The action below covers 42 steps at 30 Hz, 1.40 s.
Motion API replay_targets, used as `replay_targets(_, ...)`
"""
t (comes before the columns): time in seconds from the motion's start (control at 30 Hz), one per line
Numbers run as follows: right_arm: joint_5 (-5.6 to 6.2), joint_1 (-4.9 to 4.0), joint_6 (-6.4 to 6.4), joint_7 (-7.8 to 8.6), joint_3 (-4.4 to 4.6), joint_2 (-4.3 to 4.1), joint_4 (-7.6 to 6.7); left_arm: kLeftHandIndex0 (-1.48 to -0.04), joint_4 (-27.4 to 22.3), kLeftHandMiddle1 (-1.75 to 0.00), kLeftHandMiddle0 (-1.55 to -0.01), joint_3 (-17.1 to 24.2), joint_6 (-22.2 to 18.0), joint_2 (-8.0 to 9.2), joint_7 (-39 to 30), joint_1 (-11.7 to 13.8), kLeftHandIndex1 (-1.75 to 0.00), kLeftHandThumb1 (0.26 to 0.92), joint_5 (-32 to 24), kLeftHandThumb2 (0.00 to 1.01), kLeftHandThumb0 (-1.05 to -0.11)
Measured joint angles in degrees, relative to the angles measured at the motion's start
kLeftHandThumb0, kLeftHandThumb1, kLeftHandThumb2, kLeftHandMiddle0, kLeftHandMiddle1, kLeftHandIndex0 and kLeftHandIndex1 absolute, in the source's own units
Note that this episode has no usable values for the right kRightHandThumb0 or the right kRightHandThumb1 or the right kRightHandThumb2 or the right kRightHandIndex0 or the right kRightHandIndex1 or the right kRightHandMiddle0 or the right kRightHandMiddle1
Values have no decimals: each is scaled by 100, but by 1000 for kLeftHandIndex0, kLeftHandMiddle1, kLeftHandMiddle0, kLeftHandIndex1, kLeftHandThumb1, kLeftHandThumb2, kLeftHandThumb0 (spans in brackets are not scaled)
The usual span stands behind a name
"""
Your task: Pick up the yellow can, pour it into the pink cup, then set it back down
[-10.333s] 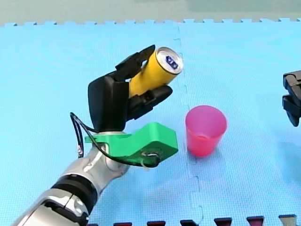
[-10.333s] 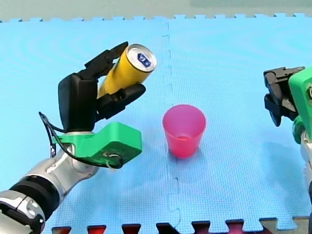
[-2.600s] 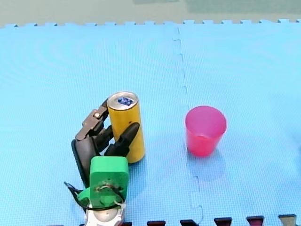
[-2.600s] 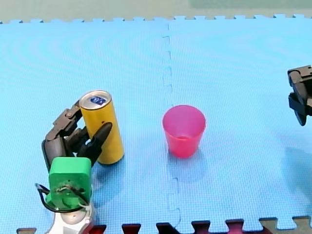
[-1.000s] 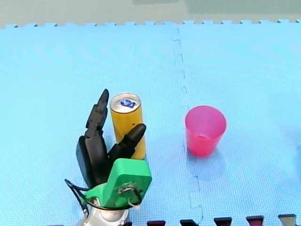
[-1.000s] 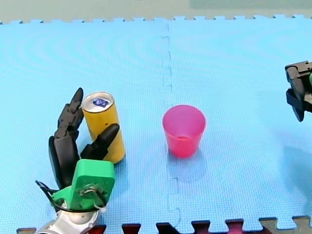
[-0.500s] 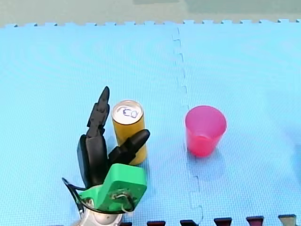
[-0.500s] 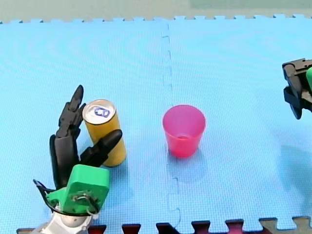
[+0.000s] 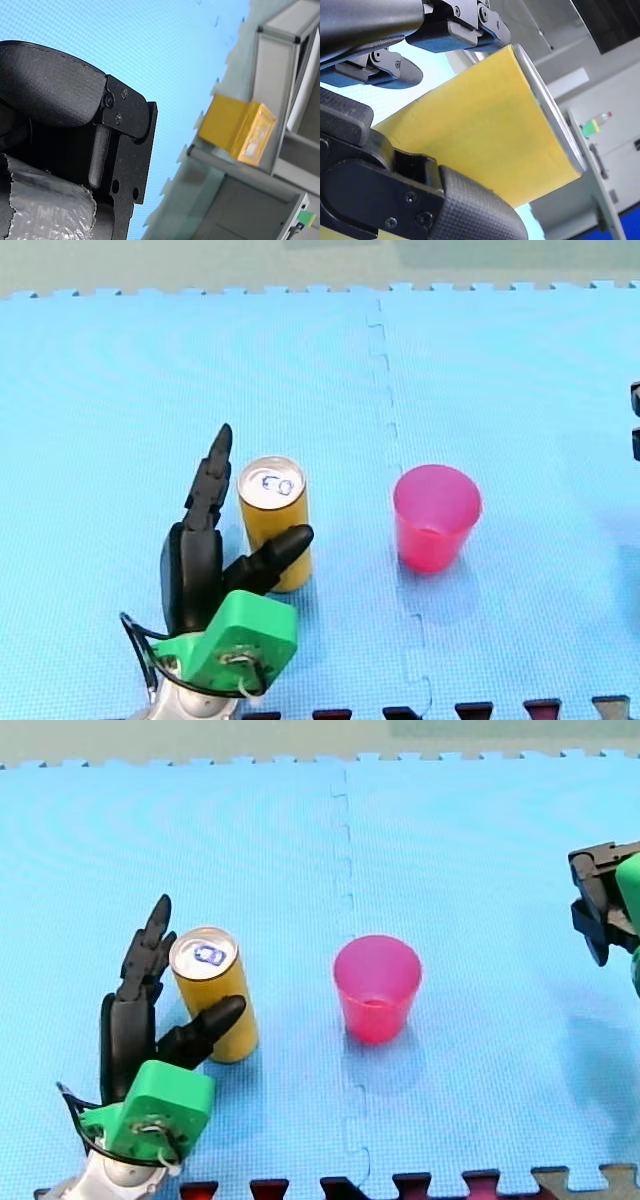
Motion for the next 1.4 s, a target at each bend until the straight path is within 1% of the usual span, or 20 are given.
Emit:
replay_targets(0.1,7,0,4,11,-14,6,15,-215,-35,0,-383,110,-211,-20,-307,104,0,919,-203,69,-1048)
replay_targets(0.2,11,0,29,20,-29,8,35,-216,-42,-4,-388,189,-308,-22,-476,191,-2,912,-301,50,-1048)
replay_targets(0.3,10,-4,53,44,-35,8,49,-220,-56,-5,-390,251,-373,-21,-563,237,-3,910,-348,40,-1048)
replay_targets(0.47,10,-9,54,67,-43,10,53,-221,-103,-9,-401,318,-509,-20,-633,359,-3,908,-349,28,-1048)
replay_targets(0.53,9,-13,54,68,-44,12,54,-220,-114,-10,-403,331,-520,-15,-607,389,-2,894,-327,17,-1048)
replay_targets(0.87,6,-32,52,85,-46,28,56,-221,-70,-8,-406,295,-544,9,-334,443,-2,875,-76,2,-1048)
replay_targets(1.13,6,-36,51,98,-55,31,55,-224,-61,-9,-411,279,-560,68,-275,454,-3,860,-14,0,-1048)
replay_targets(1.2,-2,-43,52,76,-50,43,56,-226,-50,-9,-412,282,-564,92,-274,454,-3,855,-14,0,-1048)
replay_targets(1.4,-24,-63,66,-10,-26,115,58,-230,-10,-8,-415,289,-572,179,-272,420,-4,837,-12,0,-1048)
